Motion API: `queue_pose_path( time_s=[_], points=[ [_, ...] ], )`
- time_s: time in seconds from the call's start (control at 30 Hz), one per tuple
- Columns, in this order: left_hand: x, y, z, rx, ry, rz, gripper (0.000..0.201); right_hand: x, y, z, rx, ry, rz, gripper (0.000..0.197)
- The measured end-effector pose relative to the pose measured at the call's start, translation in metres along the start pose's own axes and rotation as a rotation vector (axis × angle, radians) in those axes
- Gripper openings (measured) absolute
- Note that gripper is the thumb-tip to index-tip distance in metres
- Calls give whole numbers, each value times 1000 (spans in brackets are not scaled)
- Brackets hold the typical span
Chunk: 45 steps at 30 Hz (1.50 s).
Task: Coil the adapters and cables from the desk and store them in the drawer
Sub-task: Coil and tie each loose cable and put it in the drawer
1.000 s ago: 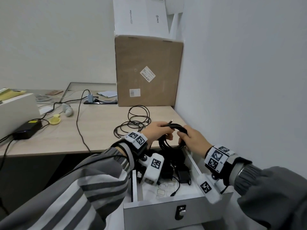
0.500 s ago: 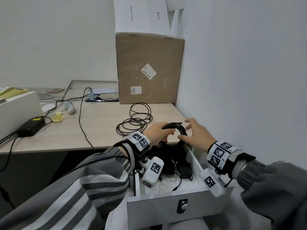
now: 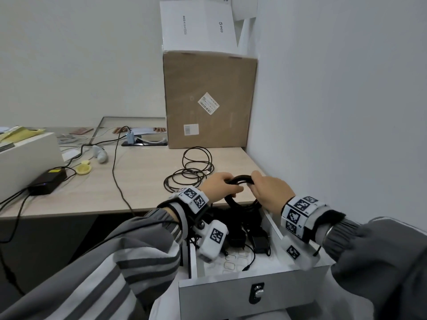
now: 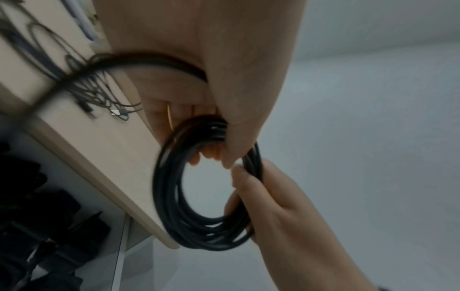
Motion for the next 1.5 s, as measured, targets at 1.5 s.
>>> queue_pose_path(
  time_s=[1.5],
  points=[
    [5,-30,1,-36,-85,261,40,-18,57,14,-375,-10,771,26]
  ],
)
Point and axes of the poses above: each hand's wrist, its own z-axis towards the middle knuckle, its own x-axis out of the back of the hand, y = z × x, the point moved 6 cm from there along z, towards the middle knuckle, and after that the axes turned 13 degrees about -x, right-handed, at the moved point
